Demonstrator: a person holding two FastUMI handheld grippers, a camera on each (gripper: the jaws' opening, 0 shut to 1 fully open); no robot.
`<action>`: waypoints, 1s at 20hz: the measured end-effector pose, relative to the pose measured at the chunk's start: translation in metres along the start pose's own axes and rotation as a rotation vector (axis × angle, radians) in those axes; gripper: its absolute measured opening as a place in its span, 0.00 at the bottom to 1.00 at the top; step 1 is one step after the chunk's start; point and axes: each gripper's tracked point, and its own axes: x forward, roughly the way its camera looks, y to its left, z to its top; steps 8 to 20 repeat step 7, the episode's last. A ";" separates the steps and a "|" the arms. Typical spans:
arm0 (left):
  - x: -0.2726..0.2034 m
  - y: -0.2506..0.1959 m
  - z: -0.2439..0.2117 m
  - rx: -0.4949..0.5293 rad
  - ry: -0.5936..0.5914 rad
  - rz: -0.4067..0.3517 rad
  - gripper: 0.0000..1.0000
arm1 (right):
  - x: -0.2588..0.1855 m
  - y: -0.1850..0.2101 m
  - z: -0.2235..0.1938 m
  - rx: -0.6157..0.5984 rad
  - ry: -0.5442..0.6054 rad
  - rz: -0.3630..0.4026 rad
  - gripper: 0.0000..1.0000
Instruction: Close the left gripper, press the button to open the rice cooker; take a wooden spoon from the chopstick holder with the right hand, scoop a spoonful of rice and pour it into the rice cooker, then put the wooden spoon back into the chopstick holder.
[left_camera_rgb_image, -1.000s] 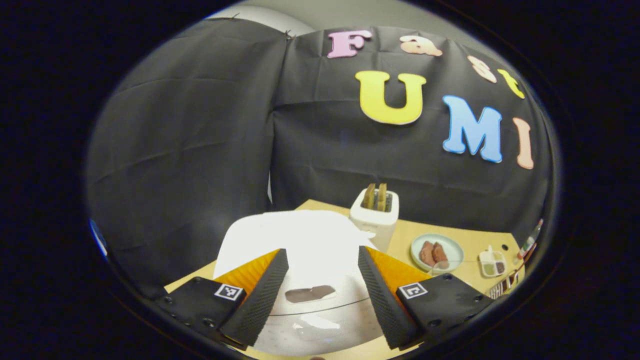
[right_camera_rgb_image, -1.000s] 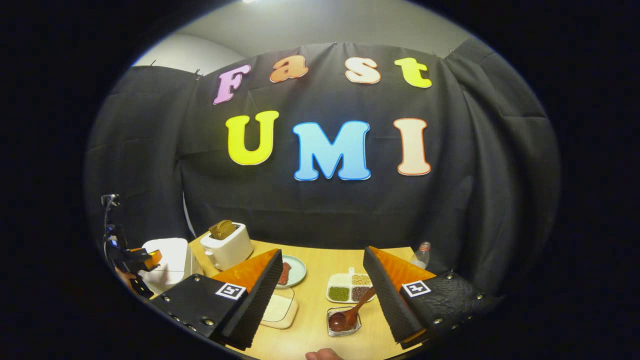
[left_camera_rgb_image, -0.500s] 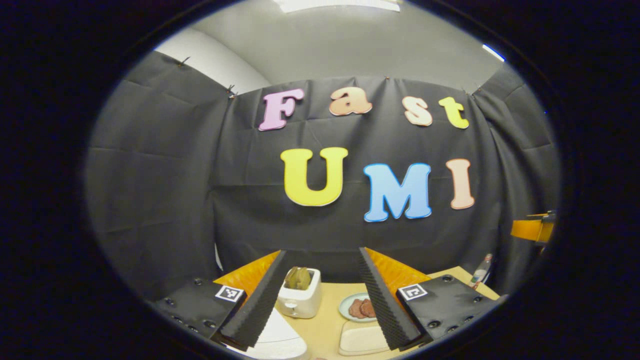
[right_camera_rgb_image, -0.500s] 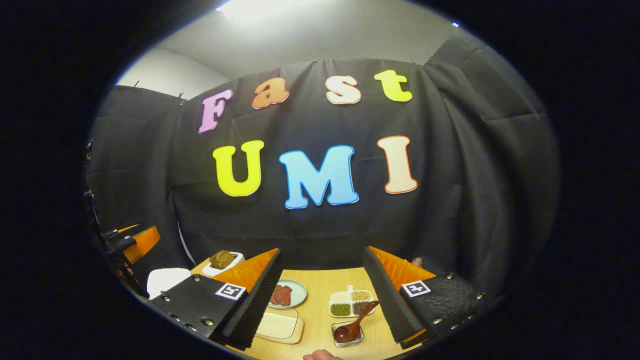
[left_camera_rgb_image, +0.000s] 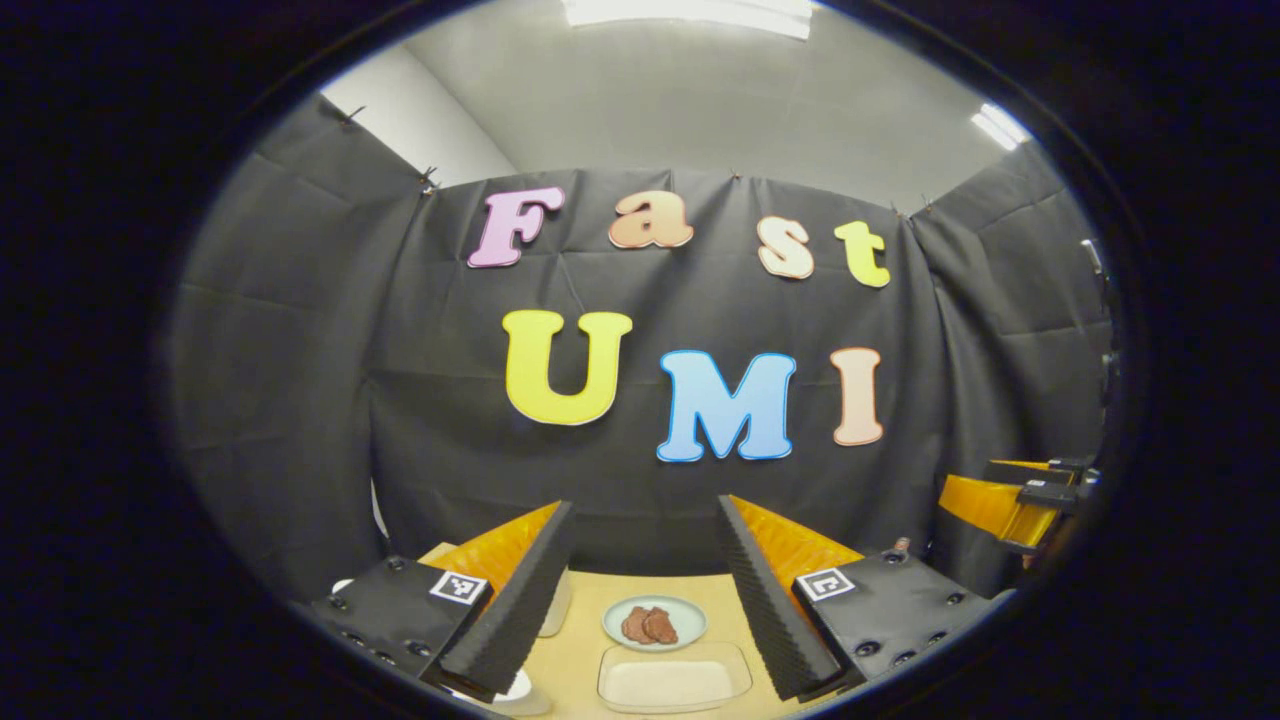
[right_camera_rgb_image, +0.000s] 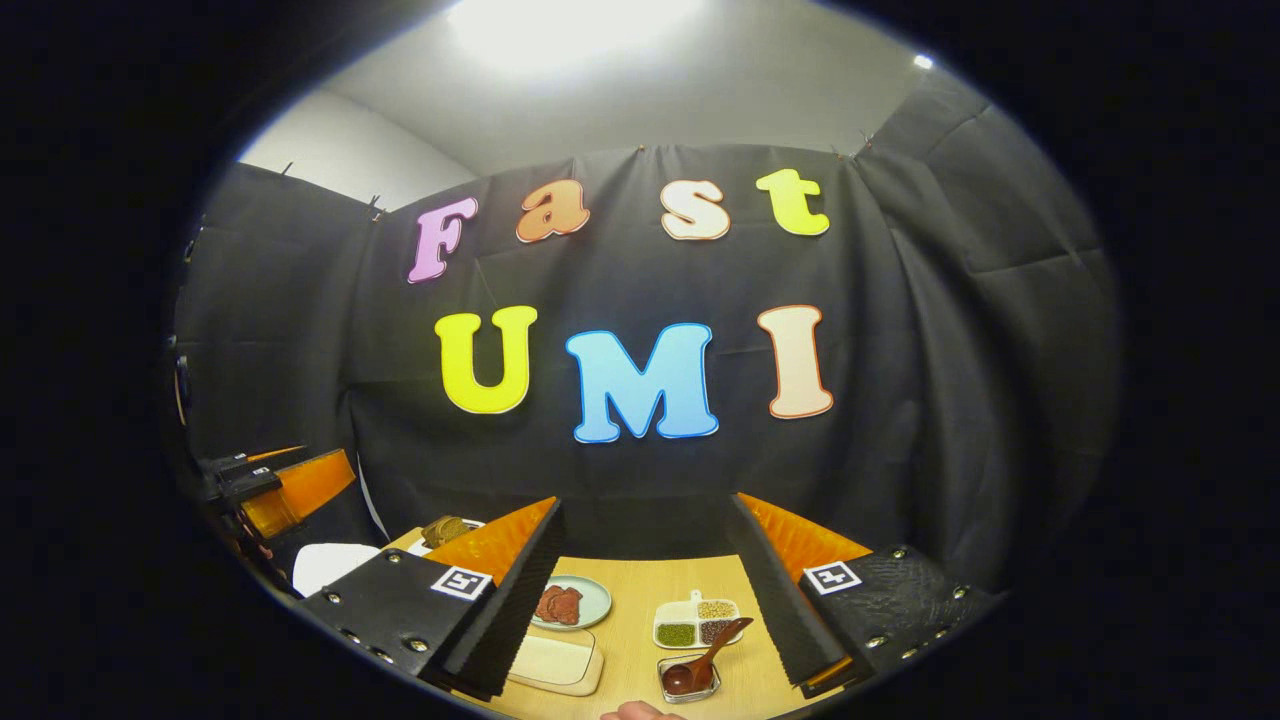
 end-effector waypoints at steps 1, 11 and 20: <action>-0.002 0.004 0.000 0.003 0.002 0.000 0.96 | 0.000 0.004 0.000 0.000 0.000 0.002 0.98; -0.019 0.018 0.007 0.013 0.016 0.007 0.97 | -0.002 0.025 -0.002 -0.008 0.005 0.014 0.98; -0.019 0.018 0.007 0.013 0.016 0.007 0.97 | -0.002 0.025 -0.002 -0.008 0.005 0.014 0.98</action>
